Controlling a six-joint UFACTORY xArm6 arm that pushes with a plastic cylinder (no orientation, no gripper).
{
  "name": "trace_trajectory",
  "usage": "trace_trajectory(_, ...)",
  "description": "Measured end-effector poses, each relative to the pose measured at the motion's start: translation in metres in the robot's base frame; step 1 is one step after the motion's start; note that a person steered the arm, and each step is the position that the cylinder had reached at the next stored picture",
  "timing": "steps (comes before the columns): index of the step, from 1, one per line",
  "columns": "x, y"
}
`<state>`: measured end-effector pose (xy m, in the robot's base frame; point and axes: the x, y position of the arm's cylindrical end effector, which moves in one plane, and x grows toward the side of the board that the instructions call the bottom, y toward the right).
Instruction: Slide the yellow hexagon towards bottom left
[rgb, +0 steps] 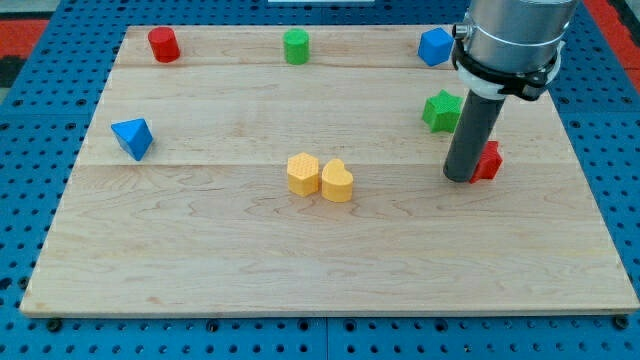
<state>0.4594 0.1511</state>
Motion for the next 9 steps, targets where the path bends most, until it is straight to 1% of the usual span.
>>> trace_trajectory(1, -0.007, -0.002)
trace_trajectory(2, -0.027, -0.025)
trace_trajectory(3, -0.025, -0.059)
trace_trajectory(4, -0.015, -0.123)
trace_trajectory(5, -0.002, -0.161)
trace_trajectory(6, 0.001, -0.177)
trace_trajectory(7, 0.001, -0.181)
trace_trajectory(9, 0.009, -0.234)
